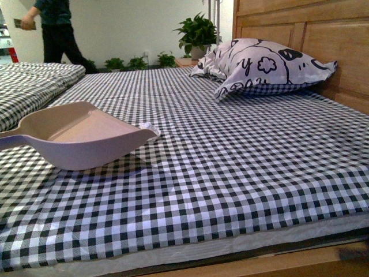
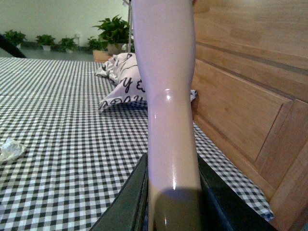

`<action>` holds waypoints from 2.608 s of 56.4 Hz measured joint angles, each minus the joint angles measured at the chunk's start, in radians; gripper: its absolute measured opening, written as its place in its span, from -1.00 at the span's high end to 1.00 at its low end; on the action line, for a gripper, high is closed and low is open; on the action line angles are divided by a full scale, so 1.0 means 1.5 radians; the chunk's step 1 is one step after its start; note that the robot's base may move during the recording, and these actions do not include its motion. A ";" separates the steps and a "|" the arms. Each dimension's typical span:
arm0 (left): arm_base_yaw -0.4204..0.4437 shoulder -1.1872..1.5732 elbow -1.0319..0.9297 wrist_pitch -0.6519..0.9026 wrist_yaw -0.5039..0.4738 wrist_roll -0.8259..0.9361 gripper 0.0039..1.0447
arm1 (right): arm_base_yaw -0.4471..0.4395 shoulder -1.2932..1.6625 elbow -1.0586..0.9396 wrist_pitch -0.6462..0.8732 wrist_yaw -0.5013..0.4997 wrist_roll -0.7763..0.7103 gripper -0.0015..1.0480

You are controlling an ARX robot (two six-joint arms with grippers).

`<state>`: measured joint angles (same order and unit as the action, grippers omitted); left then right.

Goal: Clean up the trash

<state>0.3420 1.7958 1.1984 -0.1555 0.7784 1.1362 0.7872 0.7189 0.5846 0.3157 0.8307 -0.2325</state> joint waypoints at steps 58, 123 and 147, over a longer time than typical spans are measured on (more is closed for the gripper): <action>-0.010 0.153 0.239 -0.219 -0.035 0.110 0.45 | 0.000 0.000 0.000 0.000 0.000 0.000 0.58; -0.018 0.161 0.253 -0.250 -0.050 0.126 0.45 | -0.194 0.484 0.368 -0.284 -0.259 0.138 0.59; -0.018 0.161 0.253 -0.250 -0.050 0.127 0.45 | -0.177 0.920 0.819 -0.365 -0.235 -0.034 0.59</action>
<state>0.3145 2.0380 1.5780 -0.5301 0.7036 1.3266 0.5220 2.0995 1.8130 -0.2325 0.4786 -0.2836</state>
